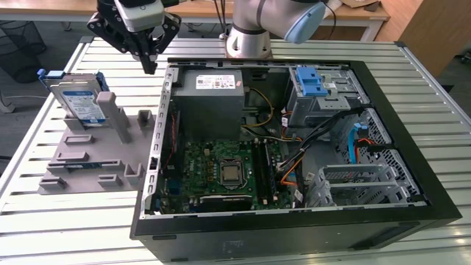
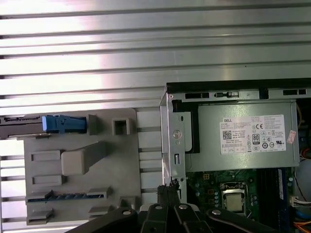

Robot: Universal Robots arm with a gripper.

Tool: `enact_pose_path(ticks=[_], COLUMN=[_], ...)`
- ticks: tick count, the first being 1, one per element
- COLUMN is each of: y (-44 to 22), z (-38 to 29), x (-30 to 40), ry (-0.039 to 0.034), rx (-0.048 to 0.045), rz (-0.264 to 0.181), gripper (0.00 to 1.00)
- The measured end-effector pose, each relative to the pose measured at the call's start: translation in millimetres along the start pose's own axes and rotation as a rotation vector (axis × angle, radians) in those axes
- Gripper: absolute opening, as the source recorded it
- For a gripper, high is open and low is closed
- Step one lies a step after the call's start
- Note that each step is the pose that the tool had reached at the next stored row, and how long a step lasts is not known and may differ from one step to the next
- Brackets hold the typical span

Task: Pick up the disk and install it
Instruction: 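Reach for the disk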

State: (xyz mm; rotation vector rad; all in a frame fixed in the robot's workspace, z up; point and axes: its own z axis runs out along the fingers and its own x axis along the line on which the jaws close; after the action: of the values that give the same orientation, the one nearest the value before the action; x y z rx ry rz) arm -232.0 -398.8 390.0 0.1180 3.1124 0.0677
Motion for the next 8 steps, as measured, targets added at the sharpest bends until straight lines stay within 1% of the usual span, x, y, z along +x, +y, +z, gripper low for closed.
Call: enact_pose_path(ticks=[8], y=[-0.3], z=[0.0], x=[4.2], ry=[0.0], rx=[0.0], rz=[0.0], gripper=[0.11])
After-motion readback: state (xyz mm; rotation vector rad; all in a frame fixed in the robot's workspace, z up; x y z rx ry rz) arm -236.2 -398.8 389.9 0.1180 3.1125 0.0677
